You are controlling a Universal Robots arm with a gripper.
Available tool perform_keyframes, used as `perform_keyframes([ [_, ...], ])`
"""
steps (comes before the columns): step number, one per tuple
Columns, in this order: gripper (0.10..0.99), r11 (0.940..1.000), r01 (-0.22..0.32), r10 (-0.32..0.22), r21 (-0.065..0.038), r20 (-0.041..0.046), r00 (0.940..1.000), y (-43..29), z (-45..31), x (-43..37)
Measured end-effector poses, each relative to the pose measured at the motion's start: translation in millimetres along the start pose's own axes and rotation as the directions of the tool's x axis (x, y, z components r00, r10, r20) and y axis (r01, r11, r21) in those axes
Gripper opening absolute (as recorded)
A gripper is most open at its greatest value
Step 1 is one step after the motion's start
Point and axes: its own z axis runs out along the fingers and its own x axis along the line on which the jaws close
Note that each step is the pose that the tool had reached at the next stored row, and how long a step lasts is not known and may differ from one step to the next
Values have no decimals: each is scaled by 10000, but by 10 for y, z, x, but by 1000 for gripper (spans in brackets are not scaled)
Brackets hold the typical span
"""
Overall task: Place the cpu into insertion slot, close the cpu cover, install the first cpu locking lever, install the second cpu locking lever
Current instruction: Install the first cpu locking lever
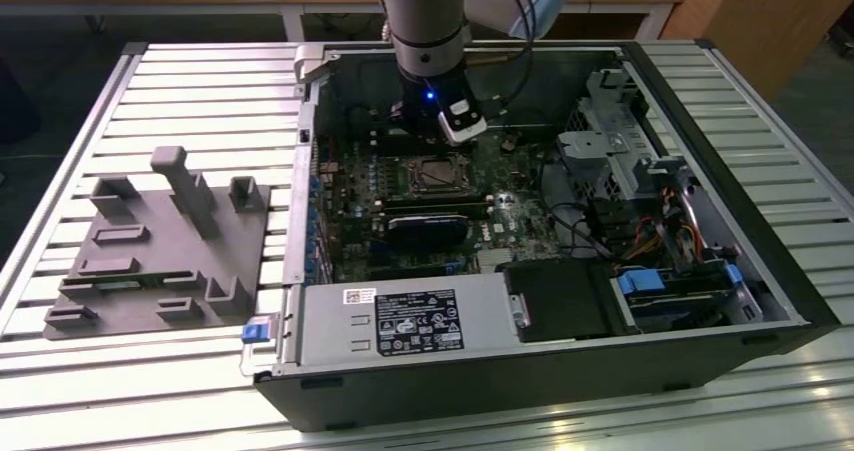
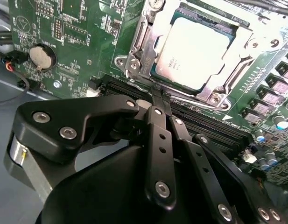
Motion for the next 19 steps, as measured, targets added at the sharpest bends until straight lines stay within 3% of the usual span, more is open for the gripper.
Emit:
perform_keyframes([
  [4, 106, 9998, -187, 187, 47, 44, 9998, 0, 8, -5],
  [12, 106, 9998, -192, 192, 47, 43, 9998, 10, -40, -10],
  [19, 106, 9998, -192, 192, 50, 42, 9998, 30, -34, -5],
])
